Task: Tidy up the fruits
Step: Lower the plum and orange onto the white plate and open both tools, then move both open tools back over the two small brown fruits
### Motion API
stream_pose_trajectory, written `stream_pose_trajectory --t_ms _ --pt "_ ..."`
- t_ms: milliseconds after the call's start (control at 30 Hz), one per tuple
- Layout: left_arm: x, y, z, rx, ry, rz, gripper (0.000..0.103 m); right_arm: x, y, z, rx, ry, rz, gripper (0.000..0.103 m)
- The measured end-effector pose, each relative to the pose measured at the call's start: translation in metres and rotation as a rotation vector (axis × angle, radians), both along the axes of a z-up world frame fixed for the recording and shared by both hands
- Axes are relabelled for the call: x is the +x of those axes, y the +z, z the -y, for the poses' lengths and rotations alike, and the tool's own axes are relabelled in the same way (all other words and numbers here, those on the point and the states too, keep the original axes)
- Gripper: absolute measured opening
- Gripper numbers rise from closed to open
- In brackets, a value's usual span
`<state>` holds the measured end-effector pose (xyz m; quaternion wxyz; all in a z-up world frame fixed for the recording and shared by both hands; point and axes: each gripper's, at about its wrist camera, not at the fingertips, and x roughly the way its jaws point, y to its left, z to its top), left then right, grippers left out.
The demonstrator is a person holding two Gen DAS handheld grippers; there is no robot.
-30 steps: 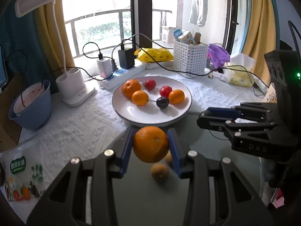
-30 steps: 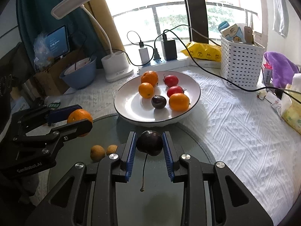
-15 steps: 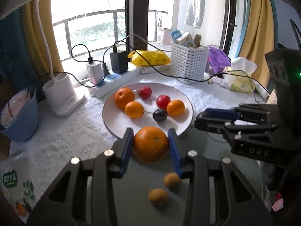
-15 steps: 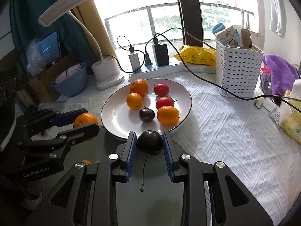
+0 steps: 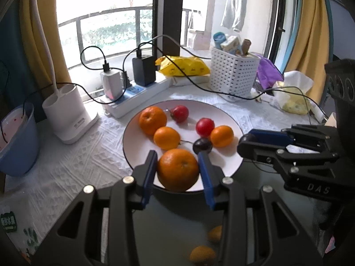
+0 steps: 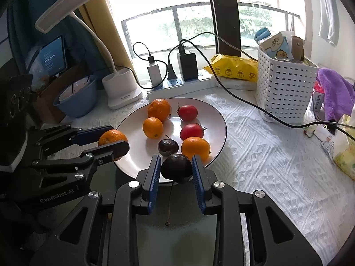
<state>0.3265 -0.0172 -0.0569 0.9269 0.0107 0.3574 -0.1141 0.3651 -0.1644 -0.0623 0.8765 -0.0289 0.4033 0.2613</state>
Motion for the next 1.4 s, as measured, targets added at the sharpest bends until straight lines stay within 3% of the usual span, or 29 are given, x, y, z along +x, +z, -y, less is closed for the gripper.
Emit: stream_pose_trajectory --t_ms 167,933,1400 --pt "0.0 -0.001 -0.004 0.003 0.008 0.0 0.046 0.001 0.001 -0.002 -0.008 -0.01 0.004 0.031" --pt "-0.047 0.018 -0.02 -0.021 0.027 0.066 0.046 -0.04 0.018 -0.015 -0.021 0.008 0.035 0.031" --pt "-0.084 0.009 -0.017 -0.029 0.006 0.059 0.046 -0.074 0.015 -0.021 -0.028 0.016 0.034 0.031"
